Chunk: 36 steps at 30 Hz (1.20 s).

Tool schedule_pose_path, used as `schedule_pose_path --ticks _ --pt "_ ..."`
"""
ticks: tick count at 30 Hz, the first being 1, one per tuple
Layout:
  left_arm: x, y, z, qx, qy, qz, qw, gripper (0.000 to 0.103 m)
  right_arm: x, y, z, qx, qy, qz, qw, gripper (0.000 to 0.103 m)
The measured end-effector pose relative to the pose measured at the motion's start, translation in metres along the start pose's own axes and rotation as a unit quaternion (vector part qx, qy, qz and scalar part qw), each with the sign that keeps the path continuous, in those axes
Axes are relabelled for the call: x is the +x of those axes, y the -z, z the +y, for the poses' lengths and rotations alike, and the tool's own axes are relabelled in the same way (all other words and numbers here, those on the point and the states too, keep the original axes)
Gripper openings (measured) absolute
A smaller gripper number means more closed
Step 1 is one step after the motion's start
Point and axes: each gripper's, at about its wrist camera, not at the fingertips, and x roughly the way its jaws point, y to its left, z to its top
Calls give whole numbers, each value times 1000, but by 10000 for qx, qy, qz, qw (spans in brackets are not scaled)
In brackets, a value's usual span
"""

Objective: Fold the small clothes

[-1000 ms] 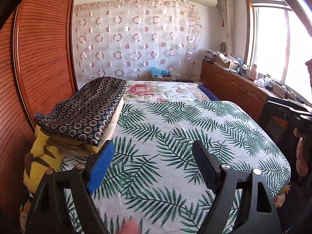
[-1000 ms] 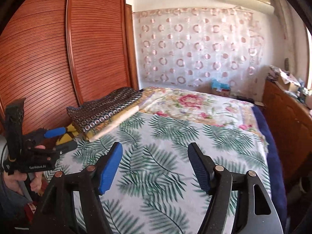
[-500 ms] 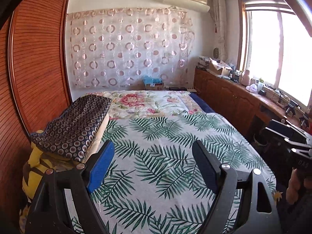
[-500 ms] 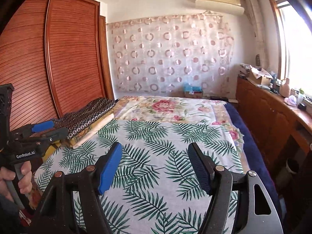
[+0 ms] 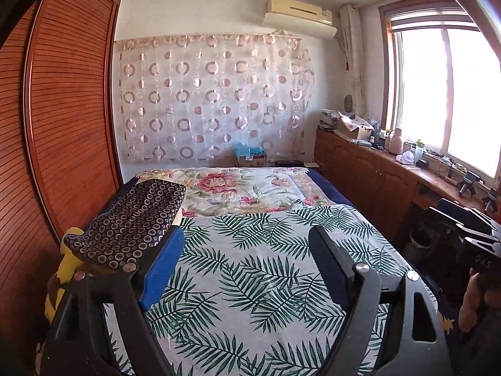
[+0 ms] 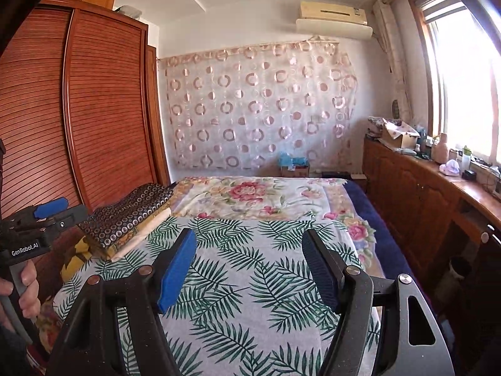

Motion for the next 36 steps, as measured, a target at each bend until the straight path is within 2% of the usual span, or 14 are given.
schedule_pose_path --ticks 13,36 --pt "-2 2 4 -1 -48 -20 10000 82 4 4 -22 21 -14 -20 10000 72" --pt "-4 2 4 5 -89 -54 9999 82 -1 9 -32 4 -12 -85 10000 72"
